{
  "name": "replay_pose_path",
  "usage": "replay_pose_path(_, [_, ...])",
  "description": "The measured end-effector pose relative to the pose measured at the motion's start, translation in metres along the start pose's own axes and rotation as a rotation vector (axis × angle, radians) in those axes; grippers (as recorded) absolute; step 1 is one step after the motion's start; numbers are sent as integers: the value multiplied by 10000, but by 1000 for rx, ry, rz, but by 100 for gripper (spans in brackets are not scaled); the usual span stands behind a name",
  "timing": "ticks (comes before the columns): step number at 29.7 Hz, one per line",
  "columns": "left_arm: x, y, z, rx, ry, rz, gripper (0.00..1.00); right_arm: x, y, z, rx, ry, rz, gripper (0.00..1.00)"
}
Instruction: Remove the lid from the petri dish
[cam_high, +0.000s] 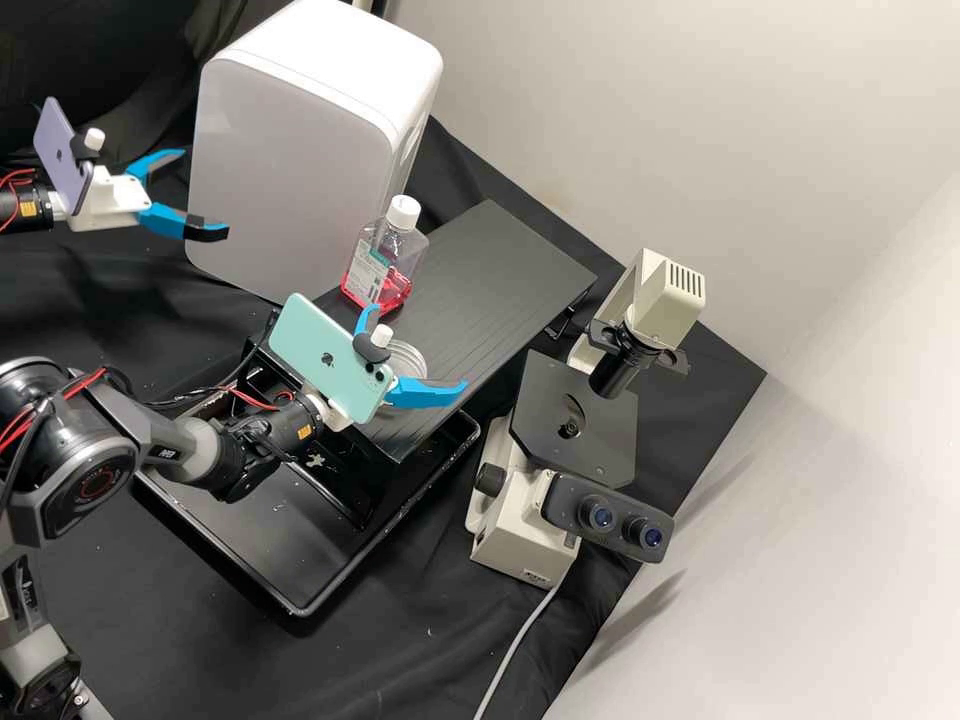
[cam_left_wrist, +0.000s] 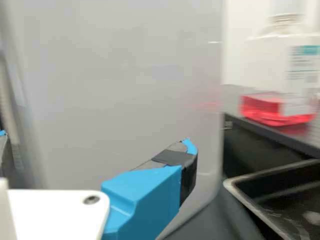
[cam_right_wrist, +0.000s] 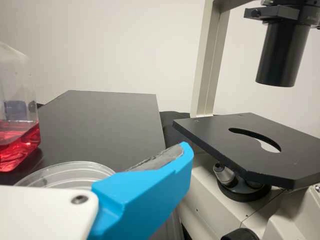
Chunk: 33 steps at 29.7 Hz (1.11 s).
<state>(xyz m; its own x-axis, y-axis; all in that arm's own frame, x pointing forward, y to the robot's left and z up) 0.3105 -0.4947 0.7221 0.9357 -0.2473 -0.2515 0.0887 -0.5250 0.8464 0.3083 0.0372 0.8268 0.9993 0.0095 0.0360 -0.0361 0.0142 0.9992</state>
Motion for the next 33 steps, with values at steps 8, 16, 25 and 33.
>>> replay_pose_path(8, [-72,-243,212,-10,-125,-64,100,0,0,0,0,0,0,100])
replay_pose_path(16, [-139,-382,381,26,-252,-136,100,0,0,0,0,0,0,100])
replay_pose_path(25, [-147,-501,457,27,-282,-175,100,0,0,0,0,0,0,100])
replay_pose_path(33, [-153,-509,483,24,-299,-181,100,0,0,0,0,0,0,100])
